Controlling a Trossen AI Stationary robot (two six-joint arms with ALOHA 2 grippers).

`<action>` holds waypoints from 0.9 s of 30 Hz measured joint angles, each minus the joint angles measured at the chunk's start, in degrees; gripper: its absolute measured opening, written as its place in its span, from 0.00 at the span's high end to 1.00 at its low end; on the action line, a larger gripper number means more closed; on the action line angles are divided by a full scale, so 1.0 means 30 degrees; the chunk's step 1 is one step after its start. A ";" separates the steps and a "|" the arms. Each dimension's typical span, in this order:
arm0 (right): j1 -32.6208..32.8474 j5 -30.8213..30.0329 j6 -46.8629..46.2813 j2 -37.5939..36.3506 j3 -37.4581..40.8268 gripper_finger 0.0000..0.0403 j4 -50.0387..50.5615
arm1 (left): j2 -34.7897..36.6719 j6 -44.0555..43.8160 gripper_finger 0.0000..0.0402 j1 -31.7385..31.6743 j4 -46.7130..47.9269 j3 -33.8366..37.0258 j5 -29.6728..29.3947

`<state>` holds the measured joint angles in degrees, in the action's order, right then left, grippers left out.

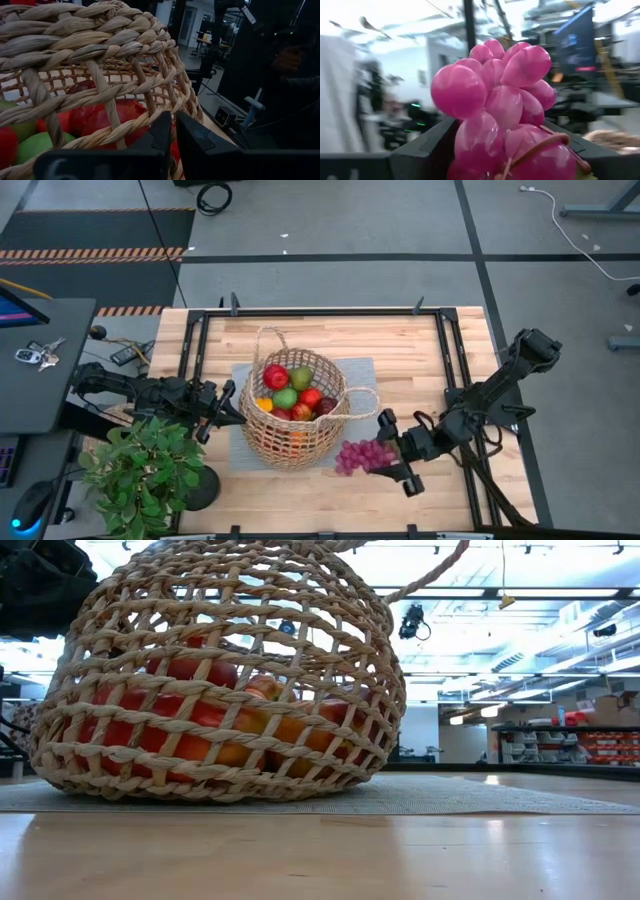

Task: Build produce basket
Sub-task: Put the purple grapes into the basket

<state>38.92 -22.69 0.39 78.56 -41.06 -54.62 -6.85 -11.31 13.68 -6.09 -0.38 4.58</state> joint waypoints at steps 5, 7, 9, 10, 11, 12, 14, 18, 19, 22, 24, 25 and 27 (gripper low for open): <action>-0.0648 -0.2755 0.1584 0.0015 -0.3281 0.43 0.6014 | 0.0004 0.0013 0.92 0.0005 -0.0002 -0.0004 0.0000; -0.0995 -0.3268 0.1914 0.0029 -0.4633 0.43 0.8608 | 0.0003 0.0004 0.92 0.0001 -0.0007 -0.0004 0.0000; -0.1317 -0.3553 0.2246 0.0029 -0.5682 0.43 1.0567 | -0.0002 0.0013 0.93 -0.0001 -0.0005 -0.0006 0.0000; -0.1456 -0.3630 0.2450 0.0029 -0.6100 0.43 1.1211 | -0.0001 0.0006 0.93 0.0005 -0.0001 -0.0001 0.0000; -0.1605 -0.3638 0.2718 0.0029 -0.6422 0.43 1.1559 | -0.0002 0.0008 0.93 -0.0002 -0.0007 -0.0007 0.0000; -0.1747 -0.3638 0.3194 0.0029 -0.6671 0.43 1.1708 | 0.0005 0.0014 0.93 0.0005 0.0000 0.0000 0.0000; -0.1978 -0.3820 0.4552 0.0029 -0.6971 0.43 1.1706 | -0.0001 0.0007 0.92 0.0005 -0.0004 -0.0006 0.0000; -0.2492 -0.5167 0.8000 0.0036 -0.7015 0.43 1.1692 | -0.0002 0.0007 0.91 0.0005 -0.0004 -0.0004 0.0000; -0.2642 -0.5568 0.8957 0.0036 -0.7015 0.43 1.1698 | 0.0002 0.0015 0.91 0.0005 -0.0006 -0.0006 0.0000; -0.3068 -0.6375 1.1615 0.0036 -0.7015 0.43 1.1755 | 0.0005 0.0015 0.92 0.0005 0.0000 -0.0007 0.0000; -0.3287 -0.6768 1.3433 0.0044 -0.7015 0.43 1.1800 | -0.0002 0.0008 0.93 0.0005 0.0000 -0.0007 0.0000; -0.3365 -0.6822 1.4415 0.0044 -0.7015 0.43 1.1793 | -0.0001 0.0006 0.93 0.0005 -0.0001 -0.0007 0.0000; -0.3488 -0.7081 1.6685 0.0044 -0.7015 0.43 1.1822 | -0.0002 0.0010 0.93 0.0005 0.0000 -0.0007 0.0000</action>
<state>28.45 -43.94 50.45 78.70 -62.11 -19.16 -6.85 -11.28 13.69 -6.09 -0.40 4.58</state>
